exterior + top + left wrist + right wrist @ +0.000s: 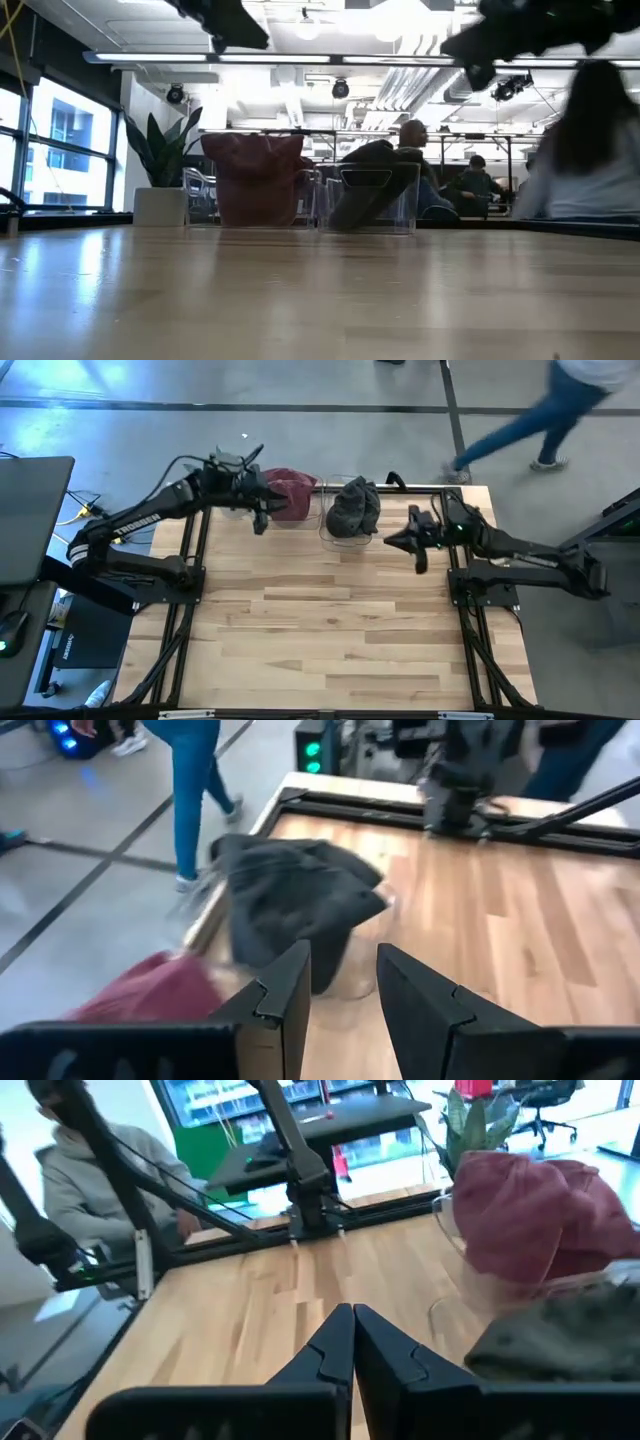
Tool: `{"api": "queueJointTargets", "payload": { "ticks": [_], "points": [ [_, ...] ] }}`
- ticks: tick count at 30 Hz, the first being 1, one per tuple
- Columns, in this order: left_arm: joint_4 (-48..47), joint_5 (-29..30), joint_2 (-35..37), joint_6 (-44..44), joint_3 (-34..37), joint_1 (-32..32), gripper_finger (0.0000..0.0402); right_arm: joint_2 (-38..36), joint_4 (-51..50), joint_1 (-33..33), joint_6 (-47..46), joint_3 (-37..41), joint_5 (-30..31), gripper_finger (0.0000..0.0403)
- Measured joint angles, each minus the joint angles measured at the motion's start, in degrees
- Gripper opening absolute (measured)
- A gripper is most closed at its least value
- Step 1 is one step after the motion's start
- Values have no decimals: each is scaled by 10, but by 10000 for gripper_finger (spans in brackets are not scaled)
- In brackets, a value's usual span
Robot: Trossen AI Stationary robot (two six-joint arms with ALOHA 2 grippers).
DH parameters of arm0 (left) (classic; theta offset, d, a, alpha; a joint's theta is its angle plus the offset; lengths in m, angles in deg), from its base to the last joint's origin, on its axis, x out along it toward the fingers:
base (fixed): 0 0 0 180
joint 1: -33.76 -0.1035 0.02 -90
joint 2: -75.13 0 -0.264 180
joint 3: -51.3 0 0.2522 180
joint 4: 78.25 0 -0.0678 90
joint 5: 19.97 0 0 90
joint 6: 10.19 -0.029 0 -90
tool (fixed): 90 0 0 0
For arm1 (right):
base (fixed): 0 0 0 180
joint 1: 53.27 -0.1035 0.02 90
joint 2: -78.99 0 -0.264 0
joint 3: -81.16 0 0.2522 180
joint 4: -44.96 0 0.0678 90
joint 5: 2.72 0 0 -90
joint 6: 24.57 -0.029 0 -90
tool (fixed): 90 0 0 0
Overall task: Pick & Place hat
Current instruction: Return to Home Position
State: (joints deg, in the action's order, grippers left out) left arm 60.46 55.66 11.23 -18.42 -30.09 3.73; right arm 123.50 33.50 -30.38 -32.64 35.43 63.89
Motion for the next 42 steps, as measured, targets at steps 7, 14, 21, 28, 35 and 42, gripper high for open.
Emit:
{"api": "queueJointTargets", "payload": {
  "ticks": [7, 14, 21, 28, 35, 42],
  "points": [
    [137, 2, 3, 52, 101, 44, 110, -160, 57, -16, -41, 140, 0, 4],
    [281, 26, 3, 102, 200, 88, 110, -245, 129, -17, -63, 229, -13, 2],
    [309, 36, 3, 130, 245, 95, 110, -276, 237, -17, -118, 312, -20, 1],
    [309, 36, 3, 134, 249, 95, 110, -283, 190, -59, -102, 314, 26, 1],
    [303, 36, 3, 141, 249, 95, 110, -300, 189, -170, -70, 314, 118, 0],
    [303, 42, 3, 146, 249, 95, 110, -348, 134, -245, -18, 314, 142, 0]
  ]
}}
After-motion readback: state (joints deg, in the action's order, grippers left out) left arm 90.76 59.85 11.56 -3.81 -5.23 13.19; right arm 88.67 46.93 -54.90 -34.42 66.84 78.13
